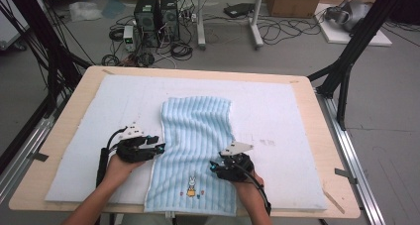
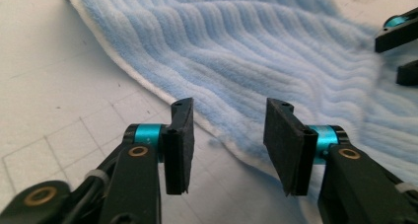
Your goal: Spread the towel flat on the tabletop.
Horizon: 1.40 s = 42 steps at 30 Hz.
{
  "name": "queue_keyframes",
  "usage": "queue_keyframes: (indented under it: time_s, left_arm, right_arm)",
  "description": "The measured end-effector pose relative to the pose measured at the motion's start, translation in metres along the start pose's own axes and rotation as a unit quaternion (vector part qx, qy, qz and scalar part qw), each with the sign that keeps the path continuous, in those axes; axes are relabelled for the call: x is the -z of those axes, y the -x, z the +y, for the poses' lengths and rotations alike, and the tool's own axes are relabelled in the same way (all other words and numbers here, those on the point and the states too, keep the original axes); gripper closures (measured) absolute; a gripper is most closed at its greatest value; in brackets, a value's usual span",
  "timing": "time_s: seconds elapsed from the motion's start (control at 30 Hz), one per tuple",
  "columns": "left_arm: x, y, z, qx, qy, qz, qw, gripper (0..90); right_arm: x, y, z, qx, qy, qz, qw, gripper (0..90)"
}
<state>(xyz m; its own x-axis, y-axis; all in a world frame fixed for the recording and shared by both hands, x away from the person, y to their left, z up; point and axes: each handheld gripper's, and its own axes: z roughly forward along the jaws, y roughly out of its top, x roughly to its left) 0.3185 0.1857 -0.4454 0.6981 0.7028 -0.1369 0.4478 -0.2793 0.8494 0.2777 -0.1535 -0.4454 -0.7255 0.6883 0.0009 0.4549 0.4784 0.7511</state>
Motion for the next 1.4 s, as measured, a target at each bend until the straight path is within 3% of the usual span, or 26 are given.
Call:
queue_keyframes:
  time_s: [0.07,0.13,0.23,0.27,0.3,0.33,0.37,0.4,0.47,0.53,0.83,0.9,0.93,0.97,1.0,1.03,1.07,1.1,1.13,1.17,1.2,1.23,1.27,1.37,1.4]
  left_arm:
    - [-0.009,0.000,0.000,-0.002,-0.015,0.006,0.9999,55.4]
    - [-0.016,0.001,0.003,-0.013,-0.049,0.010,0.9987,54.8]
    - [-0.018,0.004,0.003,-0.020,-0.055,0.019,0.9981,58.3]
    - [-0.017,0.005,0.003,-0.029,-0.057,0.029,0.9975,62.5]
    - [-0.017,0.005,0.003,-0.029,-0.057,0.029,0.9975,67.8]
    - [-0.016,0.005,0.003,-0.026,-0.057,0.017,0.9979,67.8]
    - [-0.015,0.006,0.002,-0.030,-0.058,0.007,0.9979,82.8]
    - [-0.015,0.009,0.001,-0.037,-0.059,0.011,0.9975,86.5]
    - [-0.012,0.012,0.000,-0.029,-0.059,0.007,0.9978,86.6]
    - [-0.006,0.012,-0.003,-0.021,-0.067,-0.009,0.9975,86.7]
    - [0.011,0.021,-0.015,-0.025,-0.068,-0.031,0.9969,86.7]
    - [0.016,0.025,-0.020,-0.022,-0.065,-0.041,0.9968,86.7]
    - [0.019,0.027,-0.022,-0.025,-0.066,-0.048,0.9963,86.7]
    - [0.020,0.029,-0.023,-0.026,-0.068,-0.052,0.9960,86.7]
    - [0.024,0.030,-0.022,-0.038,-0.070,-0.060,0.9950,85.7]
    - [0.024,0.030,-0.022,-0.038,-0.070,-0.060,0.9950,83.7]
    - [0.027,0.027,-0.019,-0.041,-0.060,-0.059,0.9956,78.2]
    - [0.027,0.027,-0.019,-0.041,-0.060,-0.059,0.9956,74.5]
    - [0.027,0.023,-0.017,-0.033,-0.050,-0.053,0.9968,69.4]
    - [0.027,0.020,-0.016,-0.025,-0.045,-0.050,0.9974,69.4]
    - [0.027,0.017,-0.014,-0.015,-0.039,-0.045,0.9981,65.2]
    - [0.027,0.012,-0.012,-0.009,-0.032,-0.040,0.9987,65.2]
    - [0.026,0.004,-0.008,0.003,-0.020,-0.035,0.9992,63.2]
    - [0.025,-0.002,-0.005,0.011,-0.011,-0.027,0.9995,60.6]
    - [0.023,-0.007,-0.003,0.025,-0.001,-0.025,0.9994,58.0]
  right_arm:
    - [-0.003,0.001,0.000,0.002,-0.003,0.005,1.0000,54.8]
    - [-0.004,0.003,-0.001,-0.004,-0.003,0.013,0.9999,57.8]
    - [-0.003,0.006,-0.001,-0.010,-0.002,0.017,0.9998,64.3]
    - [-0.002,0.009,-0.003,-0.013,0.000,0.024,0.9996,73.2]
    - [-0.002,0.009,-0.003,-0.013,0.000,0.024,0.9996,73.2]
    - [-0.001,0.010,-0.003,-0.013,-0.001,0.028,0.9995,76.0]
    - [0.000,0.009,-0.003,-0.012,-0.001,0.032,0.9994,81.2]
    - [0.001,0.007,-0.004,-0.005,-0.007,0.039,0.9992,82.5]
    - [0.002,0.007,-0.004,-0.002,-0.008,0.042,0.9991,82.6]
    - [0.006,0.007,-0.007,0.003,-0.011,0.065,0.9978,82.6]
    - [0.017,0.004,-0.014,0.002,-0.021,0.099,0.9948,82.4]
    - [0.019,0.000,-0.015,0.005,-0.028,0.109,0.9936,82.5]
    - [0.022,-0.002,-0.016,0.011,-0.041,0.127,0.9910,82.1]
    - [0.022,-0.002,-0.016,0.011,-0.041,0.127,0.9910,82.1]
    - [0.026,-0.005,-0.014,0.017,-0.046,0.127,0.9907,73.0]
    - [0.026,-0.005,-0.014,0.017,-0.046,0.127,0.9907,73.0]
    - [0.031,-0.004,-0.010,0.018,-0.025,0.109,0.9935,66.2]
    - [0.031,-0.004,-0.010,0.018,-0.025,0.109,0.9935,66.2]
    - [0.034,-0.002,-0.003,0.007,0.012,0.085,0.9963,59.3]
    - [0.034,-0.002,-0.003,0.007,0.012,0.085,0.9963,59.3]
    - [0.031,-0.001,0.002,0.001,0.032,0.060,0.9977,46.7]
    - [0.031,-0.001,0.002,0.001,0.032,0.060,0.9977,46.7]
    - [0.021,0.002,0.006,-0.021,0.037,0.035,0.9985,43.4]
    - [0.013,0.003,0.009,-0.017,0.032,0.021,0.9991,41.9]
    - [0.003,0.006,0.011,-0.015,0.027,0.015,0.9994,41.5]
